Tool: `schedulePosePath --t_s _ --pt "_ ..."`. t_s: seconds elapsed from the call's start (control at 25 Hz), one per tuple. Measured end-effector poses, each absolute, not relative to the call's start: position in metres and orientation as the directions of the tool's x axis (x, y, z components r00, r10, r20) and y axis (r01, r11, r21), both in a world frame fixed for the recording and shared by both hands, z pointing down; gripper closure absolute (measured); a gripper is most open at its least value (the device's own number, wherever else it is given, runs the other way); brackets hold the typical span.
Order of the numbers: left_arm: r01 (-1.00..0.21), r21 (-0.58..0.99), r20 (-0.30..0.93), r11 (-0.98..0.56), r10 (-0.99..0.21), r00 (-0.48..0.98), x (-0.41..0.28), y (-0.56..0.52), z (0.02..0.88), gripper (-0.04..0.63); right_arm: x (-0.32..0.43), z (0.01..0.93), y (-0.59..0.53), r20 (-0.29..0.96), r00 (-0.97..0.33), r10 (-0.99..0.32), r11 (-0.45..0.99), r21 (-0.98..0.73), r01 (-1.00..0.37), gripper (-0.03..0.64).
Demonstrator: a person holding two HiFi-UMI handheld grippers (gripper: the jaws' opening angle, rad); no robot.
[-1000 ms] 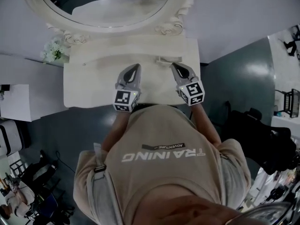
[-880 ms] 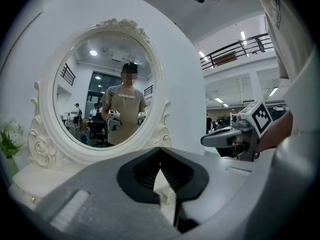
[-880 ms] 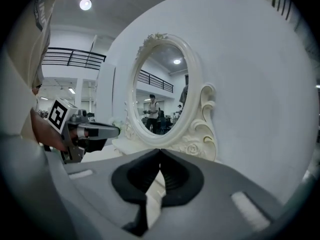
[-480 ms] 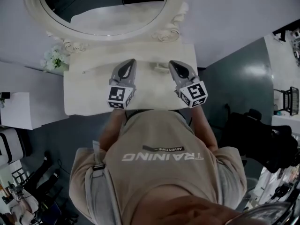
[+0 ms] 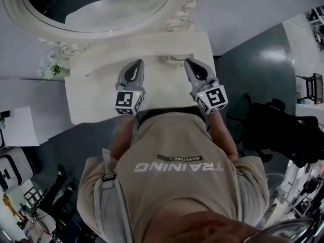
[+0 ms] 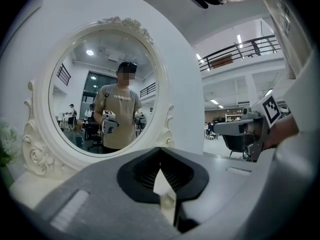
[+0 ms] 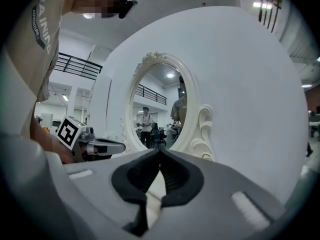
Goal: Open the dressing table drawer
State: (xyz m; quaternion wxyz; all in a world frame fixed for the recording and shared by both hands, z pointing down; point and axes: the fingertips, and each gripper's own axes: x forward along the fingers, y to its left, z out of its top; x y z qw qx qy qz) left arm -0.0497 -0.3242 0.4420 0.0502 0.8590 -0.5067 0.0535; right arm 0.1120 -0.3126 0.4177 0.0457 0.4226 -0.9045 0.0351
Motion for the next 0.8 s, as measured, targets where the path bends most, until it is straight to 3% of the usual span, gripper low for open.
schedulePosePath --t_s 0.8 --pt "-0.859 0.031 0.169 -0.511 -0.845 0.508 -0.021 -0.315 0.45 0.588 0.13 0.434 -0.291 0.104 -0.688 -0.719 0.689 -0.024 -0.724 0.614"
